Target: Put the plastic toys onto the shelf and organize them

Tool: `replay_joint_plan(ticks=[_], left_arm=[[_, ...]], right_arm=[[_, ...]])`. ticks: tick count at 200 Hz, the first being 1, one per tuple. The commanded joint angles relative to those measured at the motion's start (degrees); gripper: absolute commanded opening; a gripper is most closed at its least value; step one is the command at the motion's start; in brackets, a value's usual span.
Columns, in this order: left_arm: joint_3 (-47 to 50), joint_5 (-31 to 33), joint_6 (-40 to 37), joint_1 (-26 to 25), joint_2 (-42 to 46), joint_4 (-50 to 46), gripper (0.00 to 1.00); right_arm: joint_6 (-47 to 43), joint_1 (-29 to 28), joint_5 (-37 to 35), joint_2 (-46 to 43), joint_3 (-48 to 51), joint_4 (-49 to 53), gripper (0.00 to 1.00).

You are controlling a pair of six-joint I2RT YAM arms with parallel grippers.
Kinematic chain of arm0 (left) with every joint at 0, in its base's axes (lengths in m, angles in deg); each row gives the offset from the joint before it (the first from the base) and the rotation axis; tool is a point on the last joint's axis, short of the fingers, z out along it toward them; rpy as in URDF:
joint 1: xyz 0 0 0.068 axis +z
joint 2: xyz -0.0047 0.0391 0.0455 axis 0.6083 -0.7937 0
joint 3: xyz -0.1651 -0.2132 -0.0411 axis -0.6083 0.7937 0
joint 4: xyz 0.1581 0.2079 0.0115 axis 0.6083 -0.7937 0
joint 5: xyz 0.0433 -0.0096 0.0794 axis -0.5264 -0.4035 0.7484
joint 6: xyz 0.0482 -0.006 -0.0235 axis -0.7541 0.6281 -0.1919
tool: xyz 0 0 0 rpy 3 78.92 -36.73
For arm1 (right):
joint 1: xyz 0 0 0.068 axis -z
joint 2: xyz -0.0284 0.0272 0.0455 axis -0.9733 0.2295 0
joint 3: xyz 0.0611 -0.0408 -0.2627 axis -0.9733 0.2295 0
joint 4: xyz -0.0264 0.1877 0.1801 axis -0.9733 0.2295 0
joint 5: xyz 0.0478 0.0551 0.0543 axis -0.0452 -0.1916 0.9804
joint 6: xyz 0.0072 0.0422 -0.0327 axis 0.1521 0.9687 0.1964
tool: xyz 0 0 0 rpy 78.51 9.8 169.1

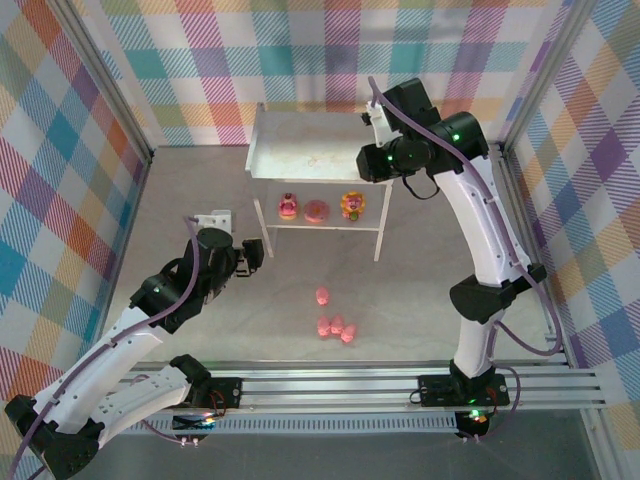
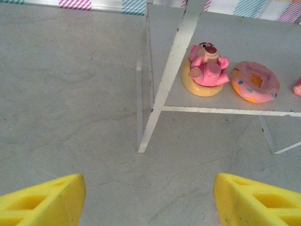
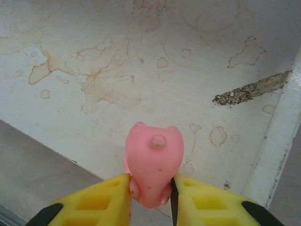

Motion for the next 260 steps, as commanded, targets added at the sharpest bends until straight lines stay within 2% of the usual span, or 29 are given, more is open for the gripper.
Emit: replay_joint_plan(ticks=[1,42,146,162,224,260], left_arm=[[-0.76,-0.73,-1.1,0.71,0.46,0.12,0.72],[-0.68,-0.36,-1.35,0.94,1.18,-0.12,0.72],[0.02,0.18,-1.57,1.4,2.86,-0.74,0.72],[0.21,0.24,-1.54,1.5,3.09,-0.77,0.72],[0.4,0.03,-1.66,1.84,3.16,-0.65,0.72],[0.46,0.02,-1.62,1.93,3.28,-0.78,0.72]], right_arm=[[-0.65,0.13,-0.73,1.51,-1.45,2.17,0.3],[-0.69,0.21,-1.52,1.79,-2.13,1.71,0.35],[-0.45,0.19,-1.01,2.36,-2.39,0.96,0.4],[-0.41,0.13,-0.6,2.51,-2.38,1.06,0.45],[-0.24,0.15,0.28,2.86,-2.38,0.48,0.46],[-0.01,0.19,0.43,0.22,-0.93,-3.57,0.48]])
